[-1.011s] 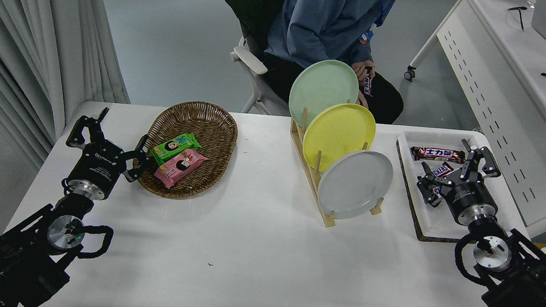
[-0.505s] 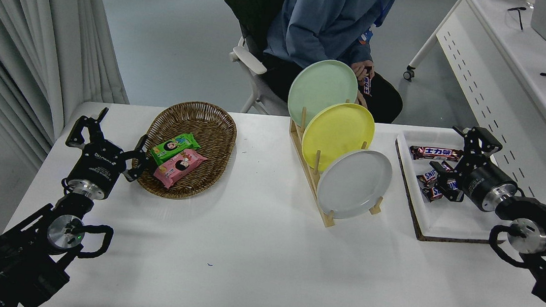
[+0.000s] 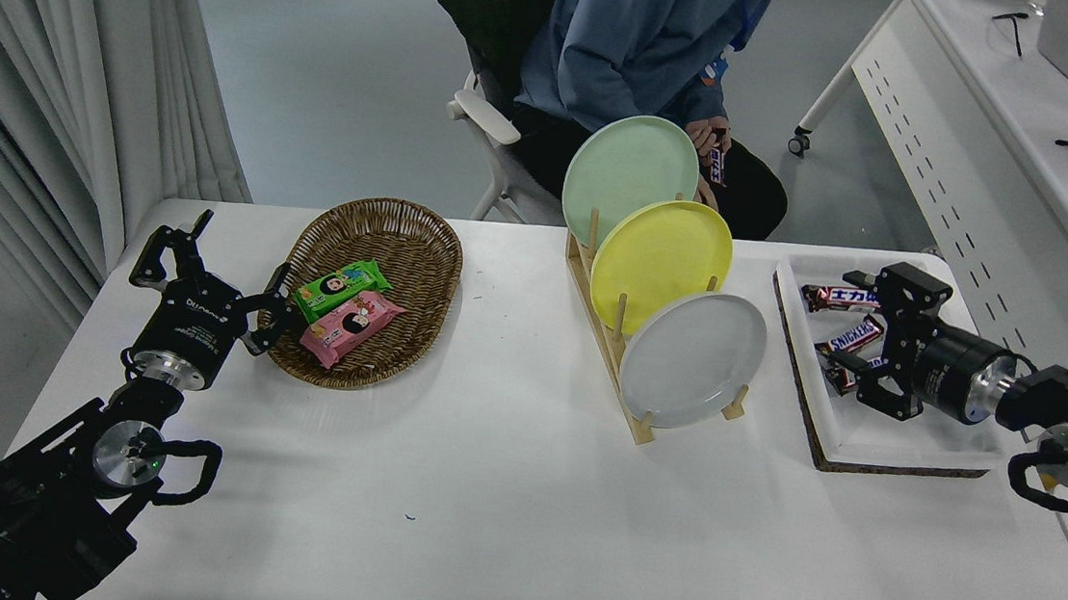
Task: Place the plate on the table
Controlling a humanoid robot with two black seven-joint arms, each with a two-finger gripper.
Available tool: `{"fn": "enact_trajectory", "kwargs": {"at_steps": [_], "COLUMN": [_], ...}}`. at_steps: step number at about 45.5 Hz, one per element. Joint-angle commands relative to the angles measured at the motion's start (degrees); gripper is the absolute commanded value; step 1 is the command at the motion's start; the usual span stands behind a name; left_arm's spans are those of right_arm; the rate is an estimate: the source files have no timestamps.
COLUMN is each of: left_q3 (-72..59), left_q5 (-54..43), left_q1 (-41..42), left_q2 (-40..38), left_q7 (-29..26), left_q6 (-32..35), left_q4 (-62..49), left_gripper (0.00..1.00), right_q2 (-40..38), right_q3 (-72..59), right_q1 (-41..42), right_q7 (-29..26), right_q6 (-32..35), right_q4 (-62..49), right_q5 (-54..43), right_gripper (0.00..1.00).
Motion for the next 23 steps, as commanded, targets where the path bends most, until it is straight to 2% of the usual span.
{"fn": "enact_trajectory", "kwargs": {"at_steps": [1, 11, 13, 18, 23], "left_q3": [0.0, 0.0, 0.1, 0.0, 0.1], "left_q5": [0.0, 0.0, 0.0, 0.0, 0.0], "left_q1": [0.0, 0.0, 0.0, 0.0, 0.0], "left_q2": [0.0, 0.0, 0.0, 0.0, 0.0], "left_q7": [0.0, 0.1, 0.1, 0.0, 0.0], "left_q6": [0.0, 0.0, 0.0, 0.0, 0.1], "left_q4": [0.0, 0.0, 0.0, 0.0, 0.0], "left_gripper": [1.0, 1.0, 1.0, 1.0, 1.0], "right_q2": [-5.5, -6.5, -6.6, -7.0, -6.9], "right_q3": [-7.9, -10.4, -10.6, -10.9, -10.9], "right_q1": [4.1, 8.5, 9.3, 10.2, 10.2], "right_q7": [0.0, 0.0, 0.0, 0.0, -0.3], "right_q6": [2.0, 0.7, -1.3, -11.5, -14.5], "right_q4": [11.8, 16.2, 18.0, 24.0, 27.1], "right_q5": [0.0, 6.9, 7.6, 8.8, 11.3], "right_gripper": [1.0, 1.0, 1.0, 1.0, 1.0]}}
